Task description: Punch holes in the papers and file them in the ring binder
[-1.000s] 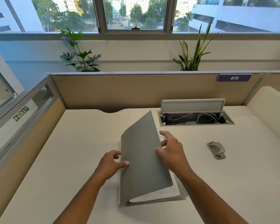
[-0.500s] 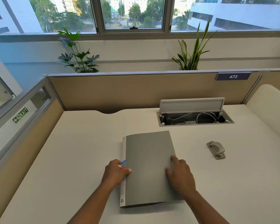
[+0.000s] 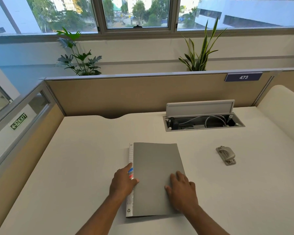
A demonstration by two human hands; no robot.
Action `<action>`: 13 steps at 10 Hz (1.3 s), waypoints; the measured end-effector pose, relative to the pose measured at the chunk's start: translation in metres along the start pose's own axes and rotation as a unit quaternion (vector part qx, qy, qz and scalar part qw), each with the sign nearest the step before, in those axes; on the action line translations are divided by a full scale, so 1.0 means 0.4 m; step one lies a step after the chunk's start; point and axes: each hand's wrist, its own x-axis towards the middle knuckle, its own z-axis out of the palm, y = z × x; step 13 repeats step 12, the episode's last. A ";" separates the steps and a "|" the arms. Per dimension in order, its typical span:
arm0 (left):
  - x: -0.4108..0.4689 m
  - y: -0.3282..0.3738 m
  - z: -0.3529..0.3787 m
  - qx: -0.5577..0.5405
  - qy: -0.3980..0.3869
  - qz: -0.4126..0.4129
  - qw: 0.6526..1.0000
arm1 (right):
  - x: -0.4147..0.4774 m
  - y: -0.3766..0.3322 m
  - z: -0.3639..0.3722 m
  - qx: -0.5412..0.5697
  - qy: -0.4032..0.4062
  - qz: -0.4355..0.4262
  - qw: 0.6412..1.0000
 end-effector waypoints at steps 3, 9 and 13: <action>-0.004 0.006 0.013 0.036 0.026 0.003 0.999 | 0.008 -0.009 0.013 -0.017 -0.013 0.010 1.000; 0.004 0.058 -0.017 0.146 0.009 0.011 0.989 | 0.032 -0.013 -0.050 -0.018 -0.026 0.004 0.999; 0.052 0.259 -0.122 0.256 0.052 0.162 0.952 | 0.063 -0.041 -0.205 -0.015 0.029 -0.004 0.999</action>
